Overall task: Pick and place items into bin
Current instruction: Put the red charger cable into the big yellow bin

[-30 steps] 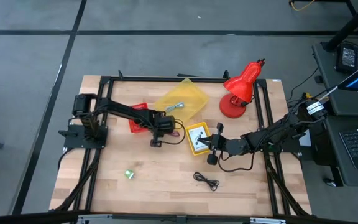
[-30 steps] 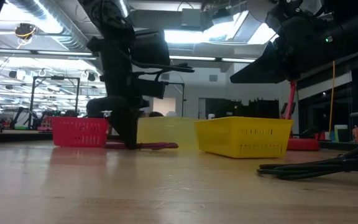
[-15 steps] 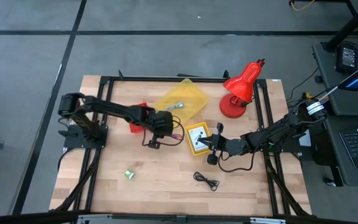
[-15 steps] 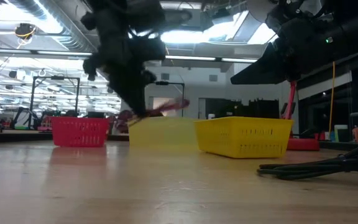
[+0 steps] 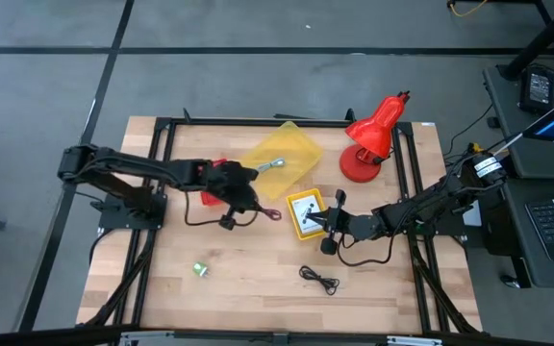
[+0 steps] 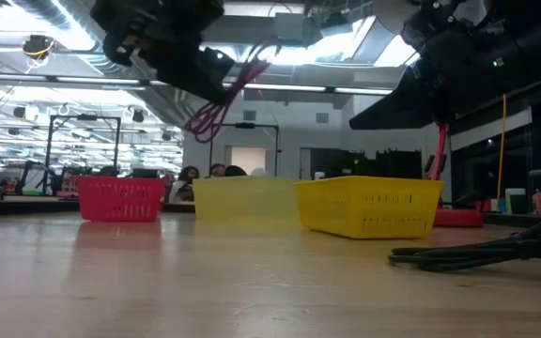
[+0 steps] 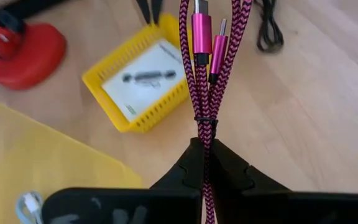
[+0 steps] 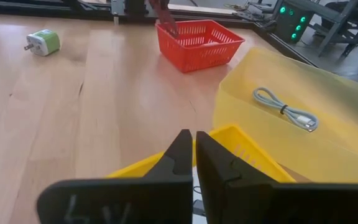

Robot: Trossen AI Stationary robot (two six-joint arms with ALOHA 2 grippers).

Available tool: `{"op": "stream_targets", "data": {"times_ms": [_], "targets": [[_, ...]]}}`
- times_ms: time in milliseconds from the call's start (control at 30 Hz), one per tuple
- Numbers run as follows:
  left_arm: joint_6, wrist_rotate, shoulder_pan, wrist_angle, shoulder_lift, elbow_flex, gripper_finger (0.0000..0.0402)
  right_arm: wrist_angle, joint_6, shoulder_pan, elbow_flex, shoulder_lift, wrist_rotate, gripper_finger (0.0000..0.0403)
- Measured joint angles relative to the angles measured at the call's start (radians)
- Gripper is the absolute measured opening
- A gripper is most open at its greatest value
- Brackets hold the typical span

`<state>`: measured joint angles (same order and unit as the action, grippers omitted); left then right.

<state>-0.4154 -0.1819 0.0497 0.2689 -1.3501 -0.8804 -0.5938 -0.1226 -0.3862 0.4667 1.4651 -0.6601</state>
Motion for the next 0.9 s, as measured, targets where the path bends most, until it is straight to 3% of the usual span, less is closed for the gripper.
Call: {"op": "stream_targets", "data": {"times_ms": [233,600,800,900], "targets": [[0.026,0.002,0.000,-0.328,0.075,0.182,0.0004,0.002,-0.003,0.010,0.000,0.000,0.000,0.0005],[0.139,-0.043,0.064,-0.730,0.079,0.367,0.0004,0.002,-0.004,0.020,0.000,0.000,0.000,0.0005],[0.213,-0.157,0.131,-0.940,0.079,0.443,0.0004,0.002,-0.016,0.045,0.000,0.000,0.000,0.0005],[0.239,-0.179,0.152,-0.959,0.079,0.460,0.0004,0.002,-0.033,0.060,0.000,0.000,0.000,0.0005]]}}
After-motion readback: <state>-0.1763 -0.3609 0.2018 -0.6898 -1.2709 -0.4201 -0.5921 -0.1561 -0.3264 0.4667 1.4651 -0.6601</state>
